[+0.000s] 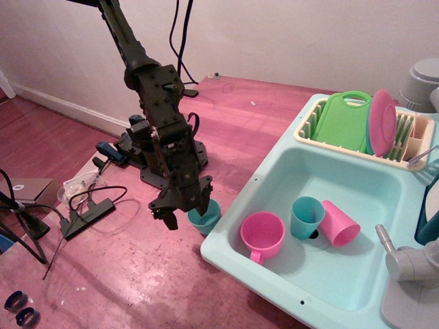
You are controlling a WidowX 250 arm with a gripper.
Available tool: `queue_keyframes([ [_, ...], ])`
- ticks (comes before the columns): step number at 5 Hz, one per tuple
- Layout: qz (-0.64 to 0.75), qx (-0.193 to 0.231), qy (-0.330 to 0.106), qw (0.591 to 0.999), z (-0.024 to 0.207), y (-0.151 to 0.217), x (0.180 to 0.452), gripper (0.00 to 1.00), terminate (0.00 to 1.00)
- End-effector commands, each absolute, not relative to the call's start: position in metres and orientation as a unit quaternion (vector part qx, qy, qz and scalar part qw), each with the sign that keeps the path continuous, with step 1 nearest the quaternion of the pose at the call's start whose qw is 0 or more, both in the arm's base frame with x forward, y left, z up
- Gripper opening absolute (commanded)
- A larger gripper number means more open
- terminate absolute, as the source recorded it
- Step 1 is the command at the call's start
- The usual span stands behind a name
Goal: Put cup from anywhere into sink
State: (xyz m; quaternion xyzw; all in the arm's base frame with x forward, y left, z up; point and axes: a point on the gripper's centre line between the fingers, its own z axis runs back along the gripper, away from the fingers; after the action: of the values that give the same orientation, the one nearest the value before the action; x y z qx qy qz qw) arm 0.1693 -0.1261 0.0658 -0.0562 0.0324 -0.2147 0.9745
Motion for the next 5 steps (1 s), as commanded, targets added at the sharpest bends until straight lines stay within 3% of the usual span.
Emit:
queue_keyframes([
  [1, -0.215, -0.056, 0.032, 0.975, 0.066, -0.126, 0.169, 1.0, 0.0],
  [3, -0.231, -0.086, 0.039, 0.968, 0.028, -0.132, 0.18, 1.0, 0.0],
  [4, -0.245, -0.083, 0.039, 0.965, 0.014, -0.134, 0.181, 0.0, 0.0],
  [5, -0.251, -0.07, 0.043, 0.965, 0.022, -0.129, 0.185, 0.0, 0.0],
])
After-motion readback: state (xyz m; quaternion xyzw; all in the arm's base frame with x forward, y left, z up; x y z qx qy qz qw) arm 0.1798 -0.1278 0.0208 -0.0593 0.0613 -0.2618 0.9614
